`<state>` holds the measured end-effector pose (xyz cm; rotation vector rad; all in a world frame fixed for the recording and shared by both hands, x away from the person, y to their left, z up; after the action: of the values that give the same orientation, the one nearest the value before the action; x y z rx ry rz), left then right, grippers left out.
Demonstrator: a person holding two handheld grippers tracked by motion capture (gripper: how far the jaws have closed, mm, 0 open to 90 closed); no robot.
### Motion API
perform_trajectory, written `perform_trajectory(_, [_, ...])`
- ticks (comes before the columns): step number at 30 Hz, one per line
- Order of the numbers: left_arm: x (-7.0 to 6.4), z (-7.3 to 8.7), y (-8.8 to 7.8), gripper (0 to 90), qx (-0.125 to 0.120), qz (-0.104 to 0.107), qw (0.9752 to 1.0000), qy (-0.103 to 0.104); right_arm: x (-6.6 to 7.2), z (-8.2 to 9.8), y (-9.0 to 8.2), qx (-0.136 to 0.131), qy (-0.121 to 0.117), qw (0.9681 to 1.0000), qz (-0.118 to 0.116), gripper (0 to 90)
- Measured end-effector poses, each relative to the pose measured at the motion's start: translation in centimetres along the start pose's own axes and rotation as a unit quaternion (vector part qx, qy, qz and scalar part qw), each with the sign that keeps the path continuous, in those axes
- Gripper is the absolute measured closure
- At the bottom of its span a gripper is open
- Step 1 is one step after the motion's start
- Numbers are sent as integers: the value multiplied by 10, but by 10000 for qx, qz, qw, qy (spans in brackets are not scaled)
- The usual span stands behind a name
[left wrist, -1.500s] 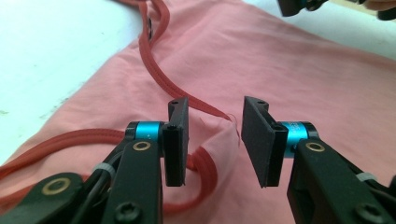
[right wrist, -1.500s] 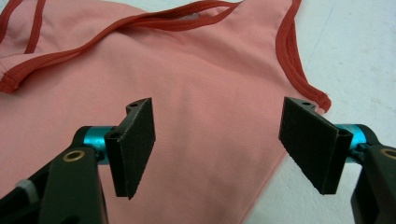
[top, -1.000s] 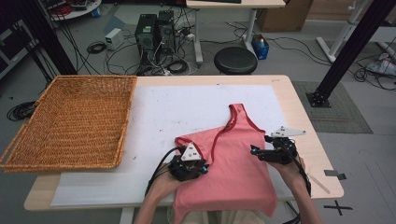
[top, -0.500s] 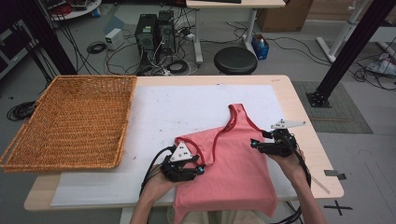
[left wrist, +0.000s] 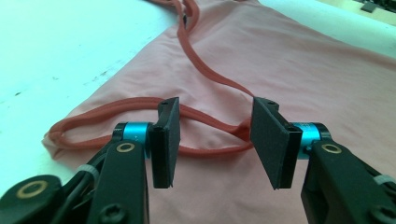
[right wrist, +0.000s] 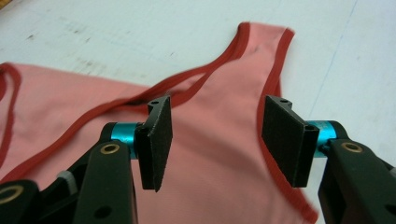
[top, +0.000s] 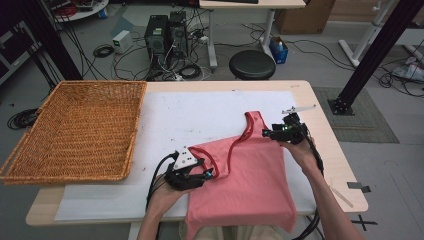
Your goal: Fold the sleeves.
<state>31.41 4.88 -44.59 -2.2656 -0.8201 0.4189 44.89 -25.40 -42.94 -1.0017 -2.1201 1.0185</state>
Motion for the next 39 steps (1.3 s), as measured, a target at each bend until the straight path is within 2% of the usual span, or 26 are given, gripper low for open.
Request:
perform_trajectory(3, [1,-1,-2,529,-15,-43,10000,4,-8,-17,8,65,-51,10000,36,436])
perform_trajectory(6, [1,-3,-4,527,-32,-97,9999,17,-16,-38,19,138,33,9999,-34,438])
perform_trajectory(8, [1,-4,-5,525,-36,-140,9999,6,-24,-50,31,253,-13,9996,148,442])
perform_trajectory(10, [0,-5,-7,524,-75,-179,9998,-28,-30,-59,45,363,-26,9991,225,445])
perform_trajectory(13, [1,-2,-11,522,-118,-223,9996,-83,-39,-69,60,221,-47,9991,371,464])
perform_trajectory(19, [4,7,-14,522,-76,-292,9993,-222,-49,-71,82,203,-82,9986,480,506])
perform_trajectory(23, [6,11,-14,522,-32,-304,9992,-263,-48,-75,85,-28,-116,9984,551,564])
perform_trajectory(29, [5,14,-12,521,-8,-299,9991,-286,-43,-74,98,101,-286,9972,678,585])
perform_trajectory(33, [5,15,-12,517,-3,-305,9991,-288,-41,-74,97,153,-346,9959,822,695])
perform_trajectory(34, [6,14,-12,517,-9,-311,9991,-285,-42,-73,97,148,-340,9960,817,714])
perform_trajectory(36, [6,14,-13,517,-19,-326,9990,-295,-44,-73,96,148,-328,9963,777,828])
perform_trajectory(39, [6,14,-15,517,-43,-342,9989,-303,-46,-72,93,151,-269,9973,661,876])
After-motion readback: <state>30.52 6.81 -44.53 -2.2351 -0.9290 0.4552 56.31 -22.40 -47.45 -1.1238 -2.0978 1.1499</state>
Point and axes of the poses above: each handheld gripper's, and its own axes: y roughly forward along the jaws, z roughly out of its underside, x roughly to its left, the point moved 5 cm from there along y, roughly forward along the jaws, and after that the axes turned 14 degrees about x, right-handed, at the moved point
